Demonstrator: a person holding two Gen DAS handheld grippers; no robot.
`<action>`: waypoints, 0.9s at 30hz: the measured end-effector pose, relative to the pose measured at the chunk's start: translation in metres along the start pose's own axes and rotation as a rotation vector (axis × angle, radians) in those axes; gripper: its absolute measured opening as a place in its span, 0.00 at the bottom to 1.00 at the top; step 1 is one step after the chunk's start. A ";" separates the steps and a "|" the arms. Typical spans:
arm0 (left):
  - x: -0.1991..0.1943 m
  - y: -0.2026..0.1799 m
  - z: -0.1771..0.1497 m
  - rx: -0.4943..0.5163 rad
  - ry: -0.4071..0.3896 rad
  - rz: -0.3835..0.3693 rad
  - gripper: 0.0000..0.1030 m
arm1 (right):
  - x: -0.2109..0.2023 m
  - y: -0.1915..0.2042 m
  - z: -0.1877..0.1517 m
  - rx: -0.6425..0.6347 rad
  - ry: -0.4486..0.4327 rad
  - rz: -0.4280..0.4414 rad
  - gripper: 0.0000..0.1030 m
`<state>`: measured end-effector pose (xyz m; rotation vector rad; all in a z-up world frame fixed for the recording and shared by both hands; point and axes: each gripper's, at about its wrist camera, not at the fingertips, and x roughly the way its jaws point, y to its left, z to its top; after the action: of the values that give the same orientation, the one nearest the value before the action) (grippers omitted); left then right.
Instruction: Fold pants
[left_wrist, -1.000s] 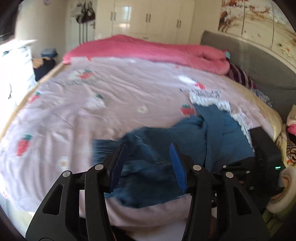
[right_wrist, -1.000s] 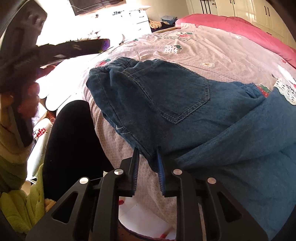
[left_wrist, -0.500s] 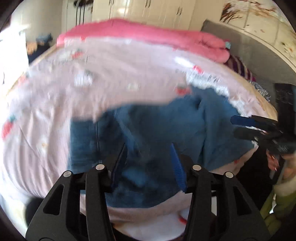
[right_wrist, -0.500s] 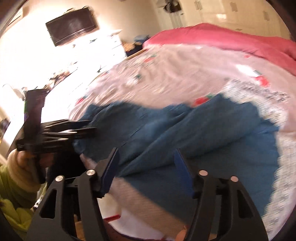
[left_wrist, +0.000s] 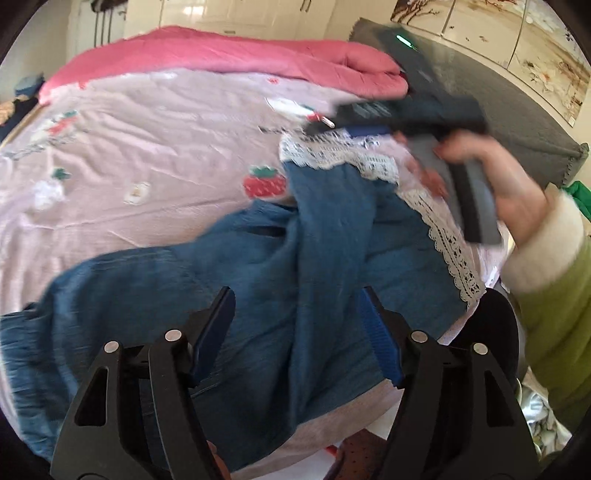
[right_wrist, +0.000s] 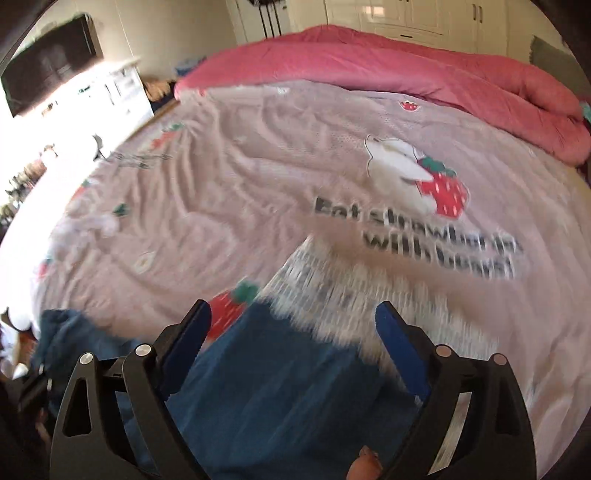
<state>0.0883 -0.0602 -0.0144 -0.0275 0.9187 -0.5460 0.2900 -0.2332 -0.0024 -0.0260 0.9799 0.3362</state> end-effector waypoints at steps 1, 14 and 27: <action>0.005 0.000 0.001 -0.003 0.008 -0.012 0.58 | 0.009 -0.001 0.007 -0.002 0.018 0.001 0.87; 0.031 -0.003 0.002 0.013 0.057 -0.028 0.48 | 0.068 0.000 0.033 -0.072 0.189 0.041 0.10; 0.037 -0.022 0.003 0.066 0.075 -0.032 0.03 | -0.108 -0.068 -0.057 0.166 -0.190 0.188 0.08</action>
<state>0.0987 -0.0968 -0.0347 0.0384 0.9743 -0.6102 0.2088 -0.3366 0.0456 0.2469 0.8204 0.4209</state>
